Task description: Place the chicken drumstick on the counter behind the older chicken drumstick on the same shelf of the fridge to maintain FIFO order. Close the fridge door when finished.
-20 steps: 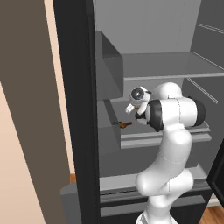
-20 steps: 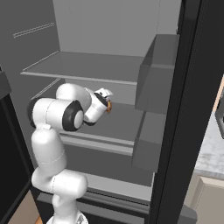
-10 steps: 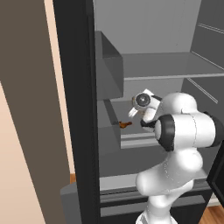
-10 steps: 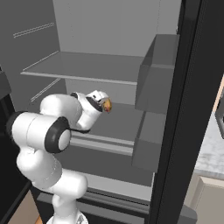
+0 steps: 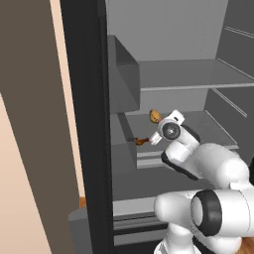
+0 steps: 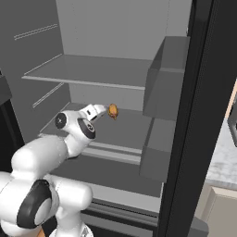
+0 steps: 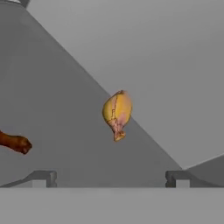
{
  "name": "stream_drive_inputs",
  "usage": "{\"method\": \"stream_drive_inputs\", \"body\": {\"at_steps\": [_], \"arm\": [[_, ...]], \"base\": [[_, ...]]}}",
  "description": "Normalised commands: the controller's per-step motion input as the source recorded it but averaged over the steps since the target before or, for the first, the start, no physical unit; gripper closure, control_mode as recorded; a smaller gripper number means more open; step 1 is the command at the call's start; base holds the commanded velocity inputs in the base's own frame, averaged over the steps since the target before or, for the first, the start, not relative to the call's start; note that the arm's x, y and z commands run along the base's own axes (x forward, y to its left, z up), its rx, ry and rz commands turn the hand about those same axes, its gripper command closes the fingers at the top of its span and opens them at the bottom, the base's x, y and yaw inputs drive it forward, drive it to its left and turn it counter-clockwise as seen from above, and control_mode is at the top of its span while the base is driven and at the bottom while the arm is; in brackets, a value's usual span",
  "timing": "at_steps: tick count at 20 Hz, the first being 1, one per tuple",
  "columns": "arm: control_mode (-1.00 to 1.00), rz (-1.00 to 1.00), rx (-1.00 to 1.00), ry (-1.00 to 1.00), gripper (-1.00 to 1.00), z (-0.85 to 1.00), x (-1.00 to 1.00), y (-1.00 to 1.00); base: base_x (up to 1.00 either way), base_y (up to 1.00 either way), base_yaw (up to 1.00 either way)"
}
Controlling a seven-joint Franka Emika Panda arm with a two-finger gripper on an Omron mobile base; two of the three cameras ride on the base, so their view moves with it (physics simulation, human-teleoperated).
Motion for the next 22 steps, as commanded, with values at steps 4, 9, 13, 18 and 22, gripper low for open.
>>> {"method": "stream_drive_inputs", "body": {"at_steps": [4,9,13,18,22], "arm": [[-1.00,-0.09,0.02,0.06,-1.00,0.86,-0.79,0.00],[-1.00,-0.16,0.09,0.08,-1.00,0.58,-0.97,0.00],[-1.00,-0.22,0.09,0.09,-1.00,0.11,-1.00,0.00],[-1.00,-0.15,0.12,0.01,-1.00,-0.06,-1.00,-0.14],[-1.00,-0.06,0.15,0.00,-1.00,0.02,-1.00,-0.18]], "base": [[0.00,0.00,0.00],[0.00,0.00,0.00],[0.00,0.00,0.00],[0.00,0.00,0.00],[0.00,0.00,0.00]]}}
